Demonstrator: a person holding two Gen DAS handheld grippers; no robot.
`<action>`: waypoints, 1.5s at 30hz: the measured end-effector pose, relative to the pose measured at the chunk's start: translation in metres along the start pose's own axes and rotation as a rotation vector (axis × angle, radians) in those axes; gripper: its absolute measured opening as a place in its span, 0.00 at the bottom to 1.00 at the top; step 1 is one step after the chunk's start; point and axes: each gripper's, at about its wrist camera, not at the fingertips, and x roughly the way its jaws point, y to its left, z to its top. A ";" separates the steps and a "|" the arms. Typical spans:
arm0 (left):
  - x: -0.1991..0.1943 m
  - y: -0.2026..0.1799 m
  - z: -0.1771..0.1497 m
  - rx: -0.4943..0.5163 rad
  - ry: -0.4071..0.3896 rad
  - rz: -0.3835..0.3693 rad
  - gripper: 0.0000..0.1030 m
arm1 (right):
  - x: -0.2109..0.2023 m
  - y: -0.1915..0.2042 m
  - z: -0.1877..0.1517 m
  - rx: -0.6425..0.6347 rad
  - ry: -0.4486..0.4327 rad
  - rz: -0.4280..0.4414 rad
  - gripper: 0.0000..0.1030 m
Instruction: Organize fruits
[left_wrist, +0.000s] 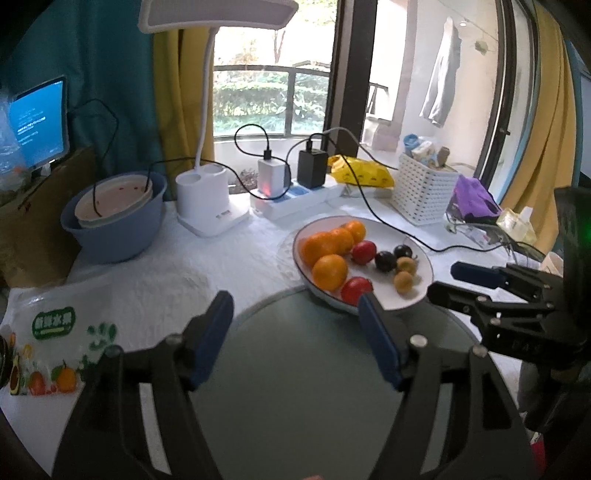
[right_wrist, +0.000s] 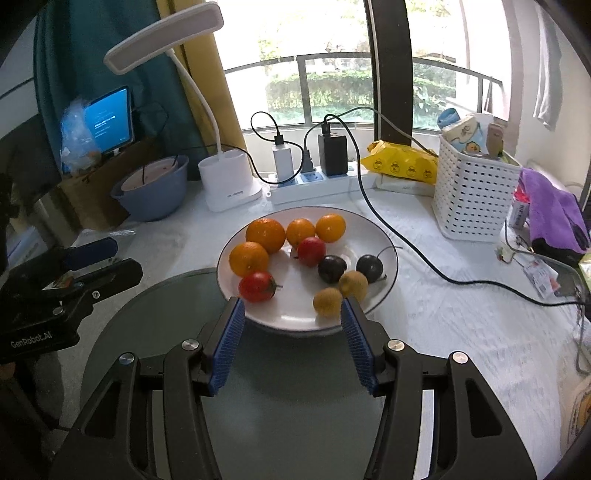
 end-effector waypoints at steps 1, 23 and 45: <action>-0.002 -0.001 -0.001 0.001 -0.001 -0.001 0.69 | -0.003 0.001 -0.002 0.000 -0.002 -0.001 0.55; -0.060 -0.013 -0.016 0.029 -0.078 -0.001 0.71 | -0.059 0.026 -0.024 -0.015 -0.076 -0.018 0.55; -0.131 -0.024 -0.015 0.029 -0.206 -0.001 0.83 | -0.133 0.052 -0.032 -0.049 -0.200 -0.050 0.55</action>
